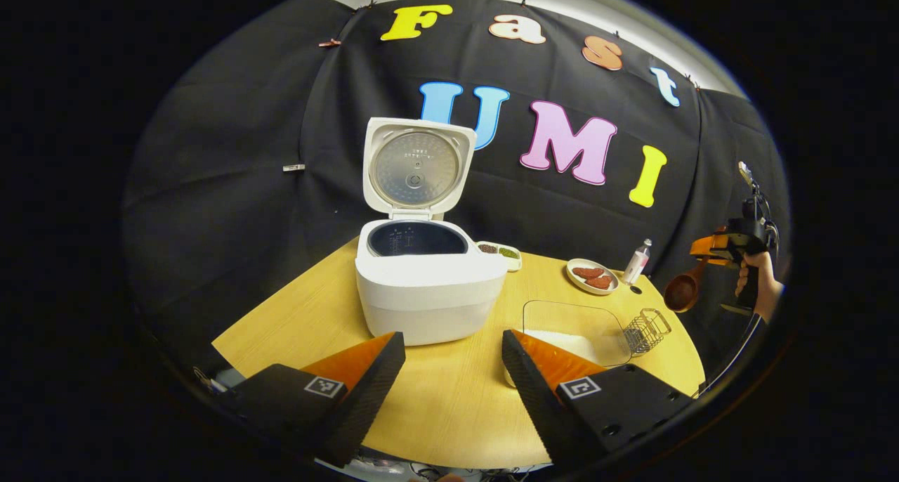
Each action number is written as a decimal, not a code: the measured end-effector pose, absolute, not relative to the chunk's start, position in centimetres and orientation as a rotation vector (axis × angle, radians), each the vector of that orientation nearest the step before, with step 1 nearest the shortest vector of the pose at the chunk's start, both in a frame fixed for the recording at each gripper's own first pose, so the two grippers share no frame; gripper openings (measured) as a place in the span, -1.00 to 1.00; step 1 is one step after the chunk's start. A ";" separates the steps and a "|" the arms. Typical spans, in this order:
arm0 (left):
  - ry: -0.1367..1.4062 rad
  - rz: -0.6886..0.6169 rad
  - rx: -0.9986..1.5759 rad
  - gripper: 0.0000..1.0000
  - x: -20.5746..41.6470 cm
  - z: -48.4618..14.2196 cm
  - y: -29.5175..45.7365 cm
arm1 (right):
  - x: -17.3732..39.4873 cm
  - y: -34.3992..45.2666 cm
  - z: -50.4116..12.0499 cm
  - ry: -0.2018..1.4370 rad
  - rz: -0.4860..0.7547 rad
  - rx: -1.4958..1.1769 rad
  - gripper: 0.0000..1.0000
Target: Close the left gripper, press the button to open the rice cooker; take a wooden spoon from the chopstick holder with the right hand, scoop a spoonful of rice and pour it into the rice cooker, then put the wooden spoon back into the chopstick holder.
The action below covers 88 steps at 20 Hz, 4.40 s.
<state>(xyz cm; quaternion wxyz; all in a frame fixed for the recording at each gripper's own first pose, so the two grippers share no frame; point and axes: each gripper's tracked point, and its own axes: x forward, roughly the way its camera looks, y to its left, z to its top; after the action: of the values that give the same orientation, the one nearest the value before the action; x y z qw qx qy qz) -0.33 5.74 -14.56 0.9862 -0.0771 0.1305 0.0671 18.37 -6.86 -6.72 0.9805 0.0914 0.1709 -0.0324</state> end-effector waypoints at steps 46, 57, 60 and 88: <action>0.400 0.044 -0.288 0.92 -1.6 -22.9 13.1 | 12.2 18.0 -25.7 0.715 0.035 0.486 -0.65; 0.397 0.063 -0.287 0.92 -2.5 -22.5 13.6 | 11.4 12.0 -25.0 0.761 -0.102 0.860 -0.65; 0.399 0.050 -0.300 0.92 -2.4 -22.4 13.0 | 11.6 10.3 -23.9 0.740 -0.131 0.918 -0.65; 0.353 0.054 -0.248 0.91 -1.3 -19.8 15.0 | 19.3 22.8 -9.8 0.699 0.083 1.261 -0.65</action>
<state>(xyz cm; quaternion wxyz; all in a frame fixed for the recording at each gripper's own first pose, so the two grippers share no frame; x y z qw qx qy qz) -1.27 15.01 -19.79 0.9764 -0.1230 0.1753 0.0269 19.32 22.77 -9.79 0.7504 0.5771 0.3199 0.0379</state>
